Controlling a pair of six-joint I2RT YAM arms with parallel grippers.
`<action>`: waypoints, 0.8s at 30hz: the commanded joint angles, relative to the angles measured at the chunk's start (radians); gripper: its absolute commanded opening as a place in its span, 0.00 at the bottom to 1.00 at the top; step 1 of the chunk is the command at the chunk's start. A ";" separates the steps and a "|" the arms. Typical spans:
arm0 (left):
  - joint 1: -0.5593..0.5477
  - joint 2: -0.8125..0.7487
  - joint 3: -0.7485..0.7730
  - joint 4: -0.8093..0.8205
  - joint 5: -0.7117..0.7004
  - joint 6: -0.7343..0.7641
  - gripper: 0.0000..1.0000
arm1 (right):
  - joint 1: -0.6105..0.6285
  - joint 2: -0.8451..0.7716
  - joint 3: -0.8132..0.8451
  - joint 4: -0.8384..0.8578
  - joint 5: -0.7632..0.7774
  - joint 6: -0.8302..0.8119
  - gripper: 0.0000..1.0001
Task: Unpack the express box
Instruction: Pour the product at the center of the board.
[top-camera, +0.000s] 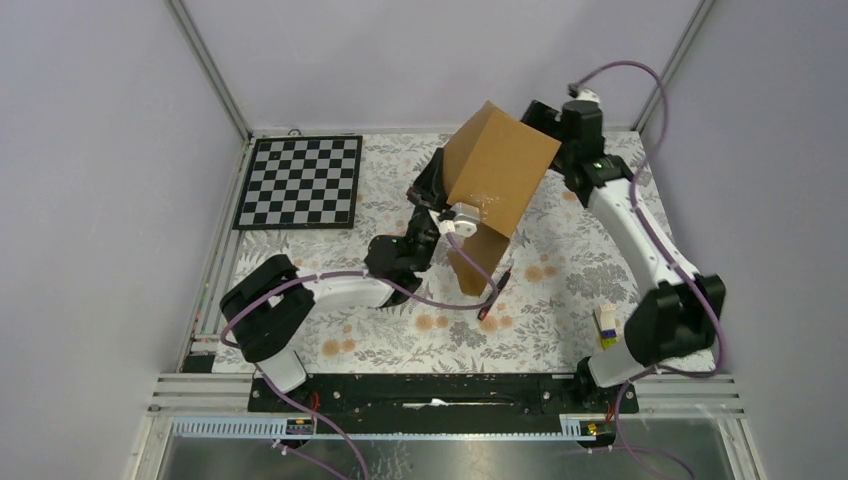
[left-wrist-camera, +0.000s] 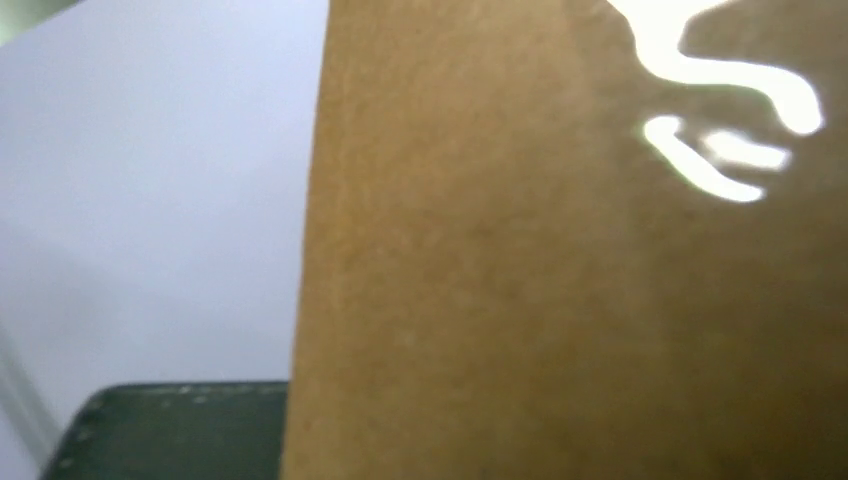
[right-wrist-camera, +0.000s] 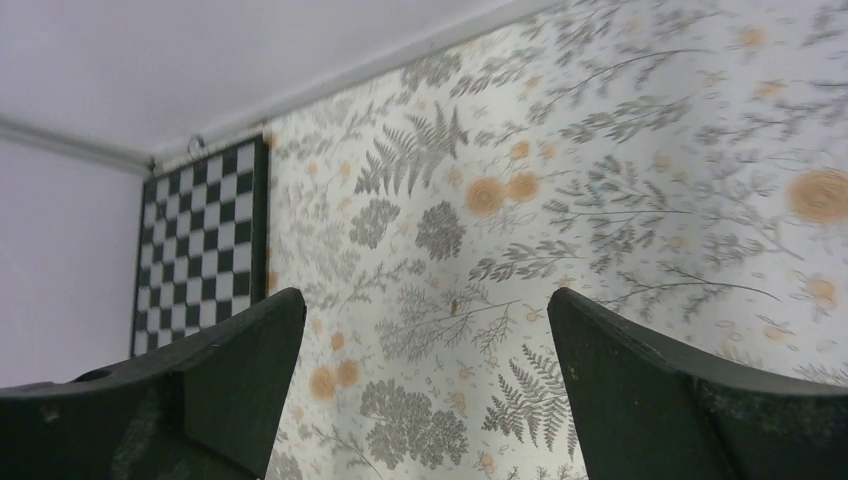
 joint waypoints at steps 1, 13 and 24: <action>0.143 0.038 0.077 0.089 -0.202 -0.050 0.00 | 0.027 -0.264 -0.156 0.037 -0.158 0.039 1.00; 0.190 0.027 0.183 0.021 -0.289 -0.359 0.00 | 0.264 -0.555 -0.757 0.465 -0.262 0.326 1.00; 0.048 0.034 0.026 -0.143 -0.067 -0.195 0.02 | 0.146 -0.234 -0.202 0.336 -0.337 0.249 0.99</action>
